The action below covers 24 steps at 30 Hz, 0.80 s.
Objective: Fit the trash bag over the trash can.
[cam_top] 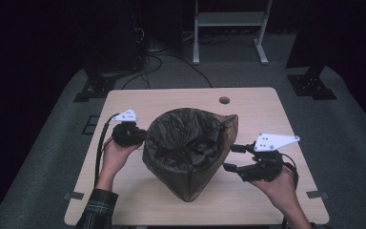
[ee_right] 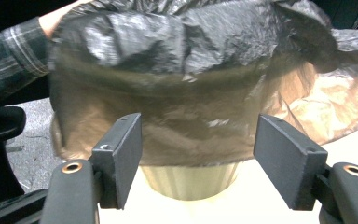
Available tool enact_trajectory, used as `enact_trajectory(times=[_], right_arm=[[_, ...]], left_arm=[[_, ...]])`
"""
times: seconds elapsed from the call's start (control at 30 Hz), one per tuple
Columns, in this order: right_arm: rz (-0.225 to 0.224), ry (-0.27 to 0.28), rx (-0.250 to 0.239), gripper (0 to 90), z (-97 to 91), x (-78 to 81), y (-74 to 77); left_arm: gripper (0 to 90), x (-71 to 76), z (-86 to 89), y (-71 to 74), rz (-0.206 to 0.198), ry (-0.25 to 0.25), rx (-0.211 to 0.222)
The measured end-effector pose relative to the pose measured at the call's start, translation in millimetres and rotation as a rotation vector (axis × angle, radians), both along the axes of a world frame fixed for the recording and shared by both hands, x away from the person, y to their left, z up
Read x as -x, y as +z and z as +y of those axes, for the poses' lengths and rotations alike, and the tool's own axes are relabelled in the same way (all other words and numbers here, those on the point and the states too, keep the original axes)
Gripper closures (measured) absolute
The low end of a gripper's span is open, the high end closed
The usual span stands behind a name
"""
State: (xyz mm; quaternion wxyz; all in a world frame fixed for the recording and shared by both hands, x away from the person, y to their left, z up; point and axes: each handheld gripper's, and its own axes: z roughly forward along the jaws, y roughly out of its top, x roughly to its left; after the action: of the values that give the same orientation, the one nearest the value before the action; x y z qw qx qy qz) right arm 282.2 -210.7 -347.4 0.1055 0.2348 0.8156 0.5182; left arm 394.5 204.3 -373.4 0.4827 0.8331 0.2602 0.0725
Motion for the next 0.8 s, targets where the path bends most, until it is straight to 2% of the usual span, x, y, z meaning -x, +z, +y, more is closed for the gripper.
enact_trajectory(times=[0.13, 0.27, 0.37, 0.47, 0.5, 0.53, 0.67, 0.8], right_arm=[[-0.01, 0.023, -0.002, 31.2, 10.7, -8.0, -3.4], [-0.02, 0.044, -0.005, 40.4, 18.2, -9.9, -3.5], [-0.032, 0.054, -0.008, 63.0, 18.4, -9.4, -3.2], [-0.028, 0.081, -0.03, 78.0, 17.0, -9.5, -2.6], [-0.029, 0.088, -0.028, 86.8, 17.3, -9.3, -2.7], [-0.03, 0.095, -0.03, 89.3, 17.3, -9.3, -3.1], [-0.016, 0.095, -0.035, 89.9, 14.4, -9.9, -5.0], [0.004, 0.099, -0.008, 89.9, 12.1, -10.2, -11.2]], left_arm=[[89.9, -0.1, 0.1, -0.1, 0.002, -0.003, -0.001], [89.9, 0.4, 0.4, 1.1, 0.0, -0.007, 0.0], [89.9, 0.0, 2.5, 1.7, -0.003, -0.002, -0.008], [89.9, 0.4, 3.1, 2.0, -0.004, 0.001, -0.004], [89.9, 0.4, 3.3, 2.0, -0.003, 0.0, -0.001], [89.9, 0.7, 3.4, 2.0, -0.002, -0.001, 0.0], [89.9, 1.1, 4.2, 1.0, 0.001, -0.007, -0.003], [89.9, 0.7, 4.4, -3.2, 0.012, -0.008, -0.01]])
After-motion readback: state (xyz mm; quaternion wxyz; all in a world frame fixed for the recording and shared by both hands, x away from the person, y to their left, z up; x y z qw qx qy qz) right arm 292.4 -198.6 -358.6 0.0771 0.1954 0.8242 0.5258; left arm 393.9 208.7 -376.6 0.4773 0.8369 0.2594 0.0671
